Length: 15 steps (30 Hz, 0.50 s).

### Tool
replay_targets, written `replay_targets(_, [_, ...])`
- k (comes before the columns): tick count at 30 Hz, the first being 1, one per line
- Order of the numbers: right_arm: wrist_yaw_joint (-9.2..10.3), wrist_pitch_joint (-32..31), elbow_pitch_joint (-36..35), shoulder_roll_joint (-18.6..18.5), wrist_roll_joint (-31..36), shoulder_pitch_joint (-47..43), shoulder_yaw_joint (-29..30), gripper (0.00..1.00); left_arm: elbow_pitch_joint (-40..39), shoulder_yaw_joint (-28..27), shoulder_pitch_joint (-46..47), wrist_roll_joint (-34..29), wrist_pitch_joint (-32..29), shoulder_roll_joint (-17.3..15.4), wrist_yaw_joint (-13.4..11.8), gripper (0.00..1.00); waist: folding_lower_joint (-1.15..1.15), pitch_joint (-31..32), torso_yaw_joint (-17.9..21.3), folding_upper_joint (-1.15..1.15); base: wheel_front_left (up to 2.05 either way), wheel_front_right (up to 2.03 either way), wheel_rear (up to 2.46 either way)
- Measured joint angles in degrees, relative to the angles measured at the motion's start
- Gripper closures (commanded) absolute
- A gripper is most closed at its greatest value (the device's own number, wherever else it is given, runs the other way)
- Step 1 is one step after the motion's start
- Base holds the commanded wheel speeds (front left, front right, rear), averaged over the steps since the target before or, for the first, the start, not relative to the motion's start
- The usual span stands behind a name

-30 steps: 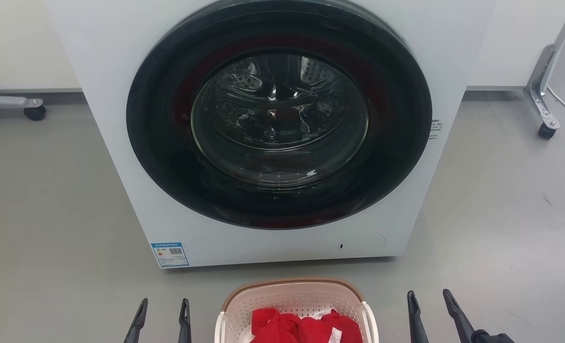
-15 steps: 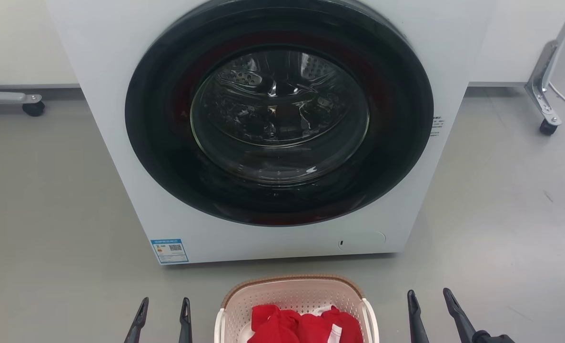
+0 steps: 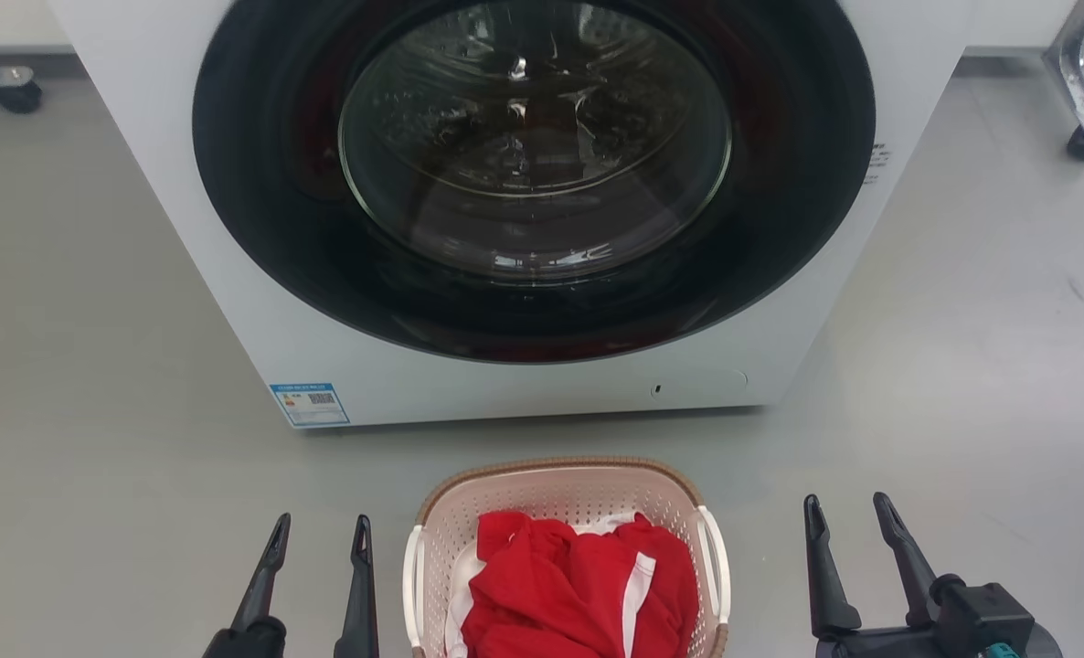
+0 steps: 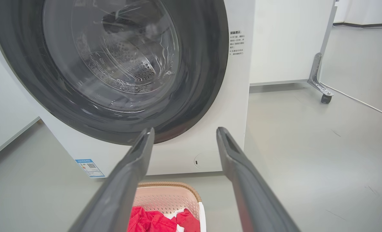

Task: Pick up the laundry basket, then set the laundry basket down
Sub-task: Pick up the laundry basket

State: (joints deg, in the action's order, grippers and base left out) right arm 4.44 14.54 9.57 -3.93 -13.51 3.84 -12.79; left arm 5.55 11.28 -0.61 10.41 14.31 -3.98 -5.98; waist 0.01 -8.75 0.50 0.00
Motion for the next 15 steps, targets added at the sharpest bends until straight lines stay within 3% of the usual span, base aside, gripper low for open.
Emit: replay_targets(15, [-1.30,0.0,10.4,-0.2,-0.6,10.7,1.0,0.00,10.2,0.2,11.3,0.2,0.0,0.4,1.5,0.00,0.01,-12.2,0.2,0.00,0.00,0.00,0.00])
